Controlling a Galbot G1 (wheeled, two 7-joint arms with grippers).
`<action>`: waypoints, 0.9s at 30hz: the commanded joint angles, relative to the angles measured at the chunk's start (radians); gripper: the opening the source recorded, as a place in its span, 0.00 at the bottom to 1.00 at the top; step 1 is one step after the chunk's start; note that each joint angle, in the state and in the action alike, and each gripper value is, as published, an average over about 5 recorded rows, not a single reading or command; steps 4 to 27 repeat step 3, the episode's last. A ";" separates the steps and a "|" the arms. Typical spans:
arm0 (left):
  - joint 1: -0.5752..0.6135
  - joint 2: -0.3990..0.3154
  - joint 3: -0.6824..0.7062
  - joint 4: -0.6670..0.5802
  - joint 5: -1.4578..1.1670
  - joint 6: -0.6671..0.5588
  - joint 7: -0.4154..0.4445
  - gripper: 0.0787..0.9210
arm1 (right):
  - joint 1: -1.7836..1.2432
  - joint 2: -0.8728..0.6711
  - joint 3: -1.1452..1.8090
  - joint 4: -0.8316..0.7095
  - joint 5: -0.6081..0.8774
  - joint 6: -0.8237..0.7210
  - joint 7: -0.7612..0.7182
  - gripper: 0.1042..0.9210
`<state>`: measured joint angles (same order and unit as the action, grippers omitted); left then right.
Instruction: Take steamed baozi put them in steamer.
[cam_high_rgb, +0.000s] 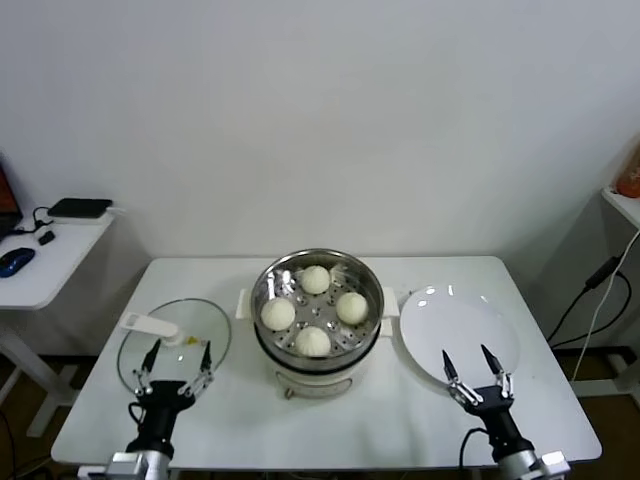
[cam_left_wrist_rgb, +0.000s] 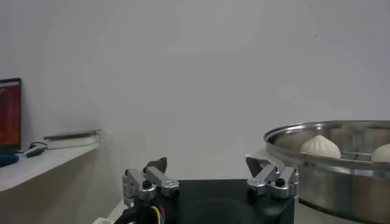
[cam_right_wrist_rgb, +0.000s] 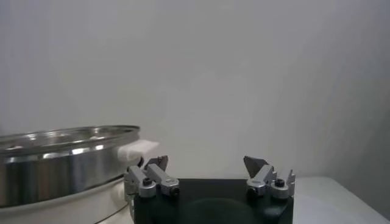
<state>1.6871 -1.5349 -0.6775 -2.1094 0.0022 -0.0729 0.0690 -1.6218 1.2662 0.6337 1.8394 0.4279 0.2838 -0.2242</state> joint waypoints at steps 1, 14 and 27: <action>-0.004 0.003 -0.001 -0.003 0.001 0.003 0.001 0.88 | -0.012 0.011 0.003 0.005 0.001 0.004 -0.012 0.88; -0.004 0.003 0.000 -0.003 0.002 0.004 0.001 0.88 | -0.013 0.011 0.002 0.005 0.001 0.005 -0.013 0.88; -0.004 0.003 0.000 -0.003 0.002 0.004 0.001 0.88 | -0.013 0.011 0.002 0.005 0.001 0.005 -0.013 0.88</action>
